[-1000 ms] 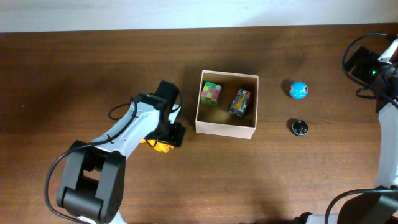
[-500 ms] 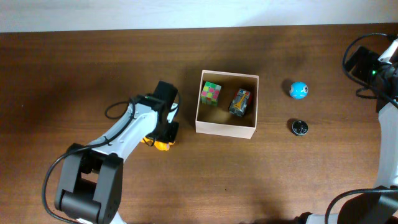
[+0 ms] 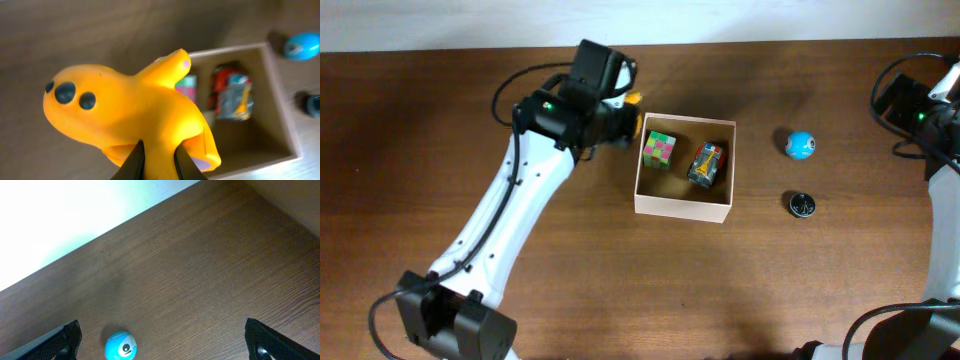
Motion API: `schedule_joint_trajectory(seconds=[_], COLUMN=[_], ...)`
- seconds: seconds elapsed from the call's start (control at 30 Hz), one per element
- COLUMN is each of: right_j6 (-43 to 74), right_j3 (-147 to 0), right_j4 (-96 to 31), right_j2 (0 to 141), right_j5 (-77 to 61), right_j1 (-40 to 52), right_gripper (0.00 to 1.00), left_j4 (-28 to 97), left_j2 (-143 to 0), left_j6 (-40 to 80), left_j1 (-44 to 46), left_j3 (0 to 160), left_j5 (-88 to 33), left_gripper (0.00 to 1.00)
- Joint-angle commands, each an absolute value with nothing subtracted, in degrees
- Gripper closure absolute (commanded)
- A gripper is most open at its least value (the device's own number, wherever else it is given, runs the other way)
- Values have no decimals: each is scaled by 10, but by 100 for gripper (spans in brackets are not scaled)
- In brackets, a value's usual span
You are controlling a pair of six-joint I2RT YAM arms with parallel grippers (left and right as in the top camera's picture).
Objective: Pack container
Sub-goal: 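Lift the orange dinosaur with the left gripper and place it in the box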
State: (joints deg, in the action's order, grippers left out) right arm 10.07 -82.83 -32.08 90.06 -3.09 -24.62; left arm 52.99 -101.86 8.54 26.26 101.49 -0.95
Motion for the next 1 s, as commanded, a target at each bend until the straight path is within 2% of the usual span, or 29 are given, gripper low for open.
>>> schedule_joint_trajectory(seconds=[0.0, 0.3, 0.67, 0.97], right_j6=[95, 95, 95, 95], right_j3=[-841, -841, -841, -841], right_j4=[-319, -319, -319, -319], right_j2=[902, 902, 902, 902], right_j5=[-32, -32, -32, -32], right_j1=[-248, -248, -248, -248], right_gripper=[1, 2, 1, 1], left_j4=[511, 479, 500, 525], left_j2=[-1024, -1083, -1114, -1174], left_j6=[104, 236, 415, 431], left_j1=[293, 370, 376, 381], left_j3=[1017, 1017, 1017, 1017], left_j5=[-19, -15, 14, -11], left_gripper=[97, 98, 98, 98])
